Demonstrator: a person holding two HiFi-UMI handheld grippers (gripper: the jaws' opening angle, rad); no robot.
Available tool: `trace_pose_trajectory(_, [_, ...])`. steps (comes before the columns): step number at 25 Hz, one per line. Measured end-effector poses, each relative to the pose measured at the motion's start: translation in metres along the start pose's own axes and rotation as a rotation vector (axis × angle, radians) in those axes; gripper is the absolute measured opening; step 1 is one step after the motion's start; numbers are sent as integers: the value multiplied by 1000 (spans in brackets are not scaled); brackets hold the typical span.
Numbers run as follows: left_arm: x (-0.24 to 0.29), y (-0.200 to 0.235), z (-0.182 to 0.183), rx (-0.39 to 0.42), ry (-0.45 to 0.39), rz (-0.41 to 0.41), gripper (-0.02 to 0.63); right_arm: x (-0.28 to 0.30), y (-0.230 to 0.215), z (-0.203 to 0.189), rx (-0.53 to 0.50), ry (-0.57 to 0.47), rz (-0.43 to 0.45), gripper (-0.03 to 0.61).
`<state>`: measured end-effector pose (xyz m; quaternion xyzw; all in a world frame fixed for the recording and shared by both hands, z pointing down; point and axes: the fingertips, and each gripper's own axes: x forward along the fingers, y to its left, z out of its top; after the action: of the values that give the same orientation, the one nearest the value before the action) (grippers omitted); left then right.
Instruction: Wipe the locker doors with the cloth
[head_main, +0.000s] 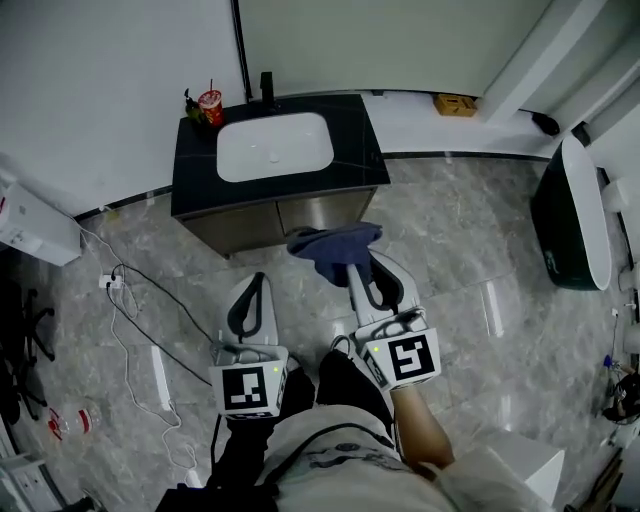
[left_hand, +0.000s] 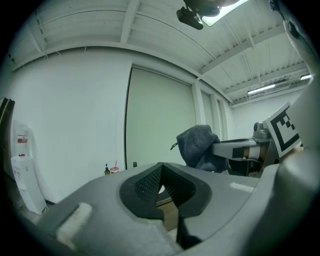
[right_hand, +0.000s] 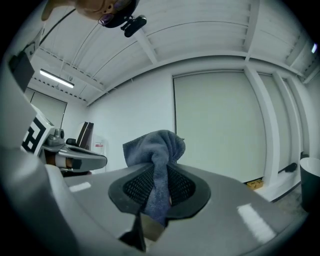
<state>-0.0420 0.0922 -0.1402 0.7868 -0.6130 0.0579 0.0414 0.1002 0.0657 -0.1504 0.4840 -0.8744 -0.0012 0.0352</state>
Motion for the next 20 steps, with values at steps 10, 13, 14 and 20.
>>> trace_pose_trajectory(10, [-29, -14, 16, 32, -19, 34, 2, -42, -11, 18, 56, -34, -23, 67])
trace_pose_trajectory(13, [-28, -15, 21, 41, -39, 41, 2, -45, -19, 24, 51, -51, -30, 67])
trace_pose_trajectory(14, [-28, -15, 21, 44, -42, 43, 2, -46, -21, 25, 47, -55, -29, 67])
trace_pose_trajectory(20, [-17, -22, 29, 48, -48, 41, 2, -39, -28, 32, 46, -68, -17, 67])
